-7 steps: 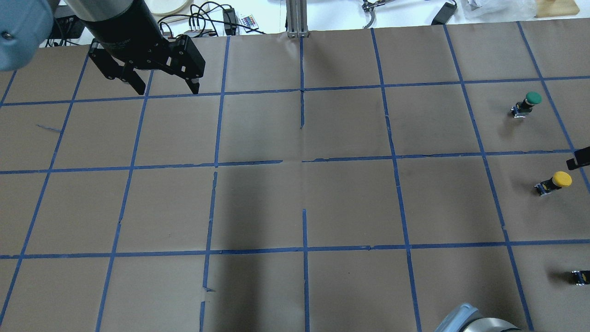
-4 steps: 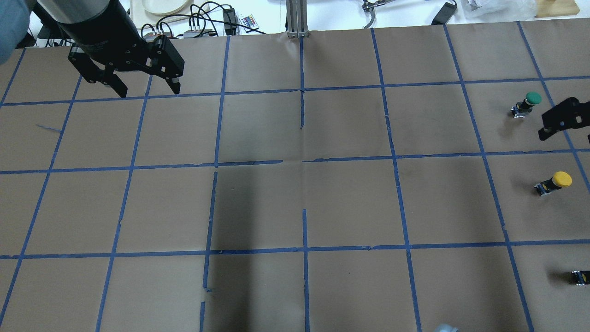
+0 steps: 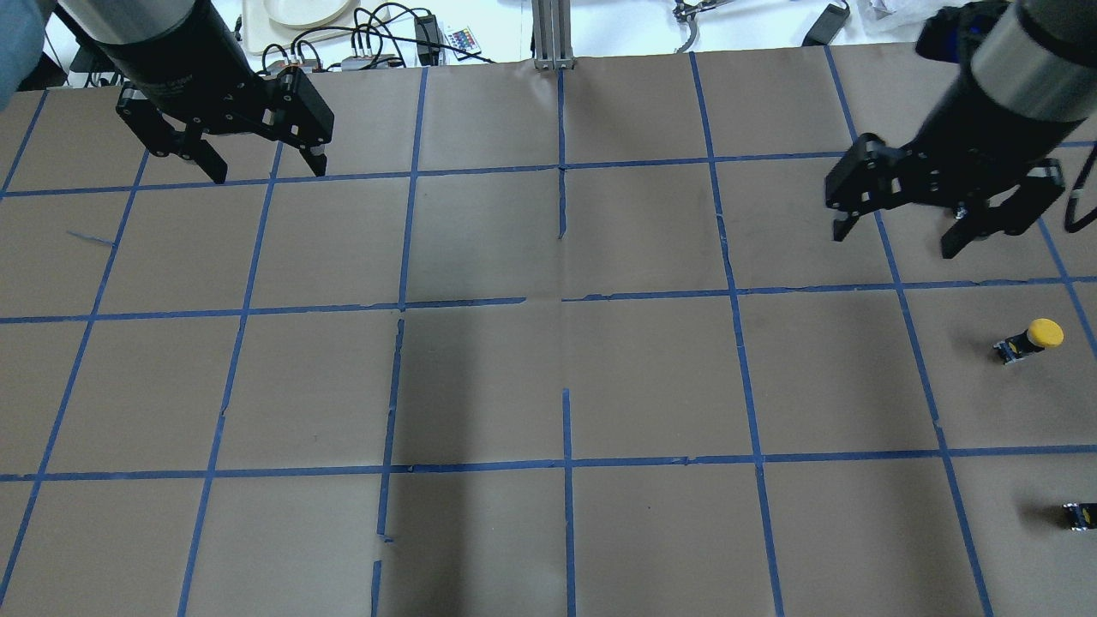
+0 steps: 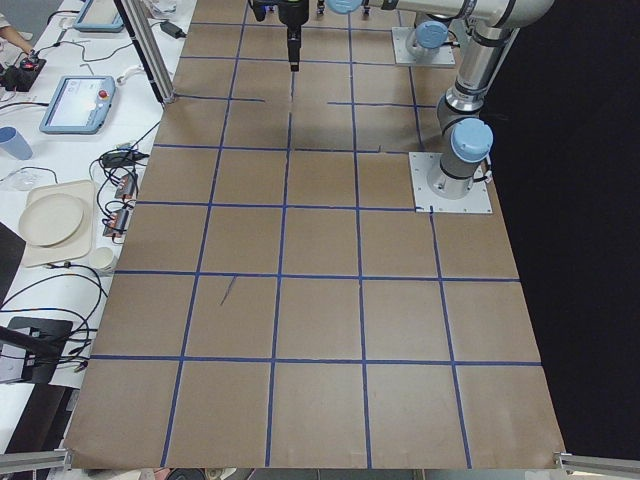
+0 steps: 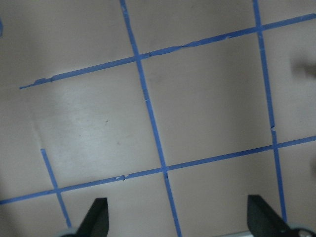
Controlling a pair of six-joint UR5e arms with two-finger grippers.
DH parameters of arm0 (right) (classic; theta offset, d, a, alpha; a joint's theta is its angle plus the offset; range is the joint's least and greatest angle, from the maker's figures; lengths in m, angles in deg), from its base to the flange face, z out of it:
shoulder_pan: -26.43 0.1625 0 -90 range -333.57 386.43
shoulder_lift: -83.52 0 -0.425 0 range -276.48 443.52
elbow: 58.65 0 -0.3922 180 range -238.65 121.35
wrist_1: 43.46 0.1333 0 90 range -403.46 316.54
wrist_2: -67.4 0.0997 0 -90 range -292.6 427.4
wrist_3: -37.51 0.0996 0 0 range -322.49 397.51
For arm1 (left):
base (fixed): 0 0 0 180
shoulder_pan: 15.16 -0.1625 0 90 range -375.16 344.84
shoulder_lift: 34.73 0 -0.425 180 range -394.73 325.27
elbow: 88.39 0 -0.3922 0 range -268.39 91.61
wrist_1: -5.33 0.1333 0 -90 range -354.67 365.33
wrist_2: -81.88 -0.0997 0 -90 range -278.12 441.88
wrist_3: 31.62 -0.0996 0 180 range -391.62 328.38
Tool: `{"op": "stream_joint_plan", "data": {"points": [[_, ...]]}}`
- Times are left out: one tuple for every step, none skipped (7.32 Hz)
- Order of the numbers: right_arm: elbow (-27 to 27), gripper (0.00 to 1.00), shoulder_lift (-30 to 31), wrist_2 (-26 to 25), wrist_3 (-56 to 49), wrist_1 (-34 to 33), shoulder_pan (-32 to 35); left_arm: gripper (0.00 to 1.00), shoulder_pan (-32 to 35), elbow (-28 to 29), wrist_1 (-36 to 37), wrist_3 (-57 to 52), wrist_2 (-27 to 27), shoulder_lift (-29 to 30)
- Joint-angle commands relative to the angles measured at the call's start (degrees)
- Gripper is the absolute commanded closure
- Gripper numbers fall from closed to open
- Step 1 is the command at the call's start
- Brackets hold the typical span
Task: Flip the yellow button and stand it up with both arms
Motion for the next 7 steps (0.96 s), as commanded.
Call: {"op": "stream_joint_plan", "data": {"points": [[-1.44,0.00,0.21,0.11,3.12,-0.91,4.72,0.00,0.26,0.22,-0.18,-0.02,-0.44,0.07],[-1.61,0.00,0.03,0.28,3.21,-3.18,4.71,0.00,0.27,0.23,-0.18,-0.54,-0.70,0.16],[-1.88,0.00,0.03,-0.24,2.17,-3.55,3.58,0.00,0.35,0.23,0.08,0.06,-0.88,0.24],[-1.79,0.00,0.03,-0.24,2.16,-3.55,2.09,0.00,0.35,0.23,0.26,-0.02,-1.84,0.33],[-1.88,0.00,0.21,-0.85,2.16,-2.86,0.86,0.00,0.35,0.23,0.00,-0.02,-1.85,0.33],[-1.88,0.00,0.29,-1.38,2.16,-2.59,0.67,0.00,0.53,0.23,-0.61,-0.28,-1.58,0.07],[-1.88,0.00,0.30,-1.30,2.16,-2.76,0.67,0.00,1.23,0.31,-0.79,-0.28,-1.58,0.07]]}}
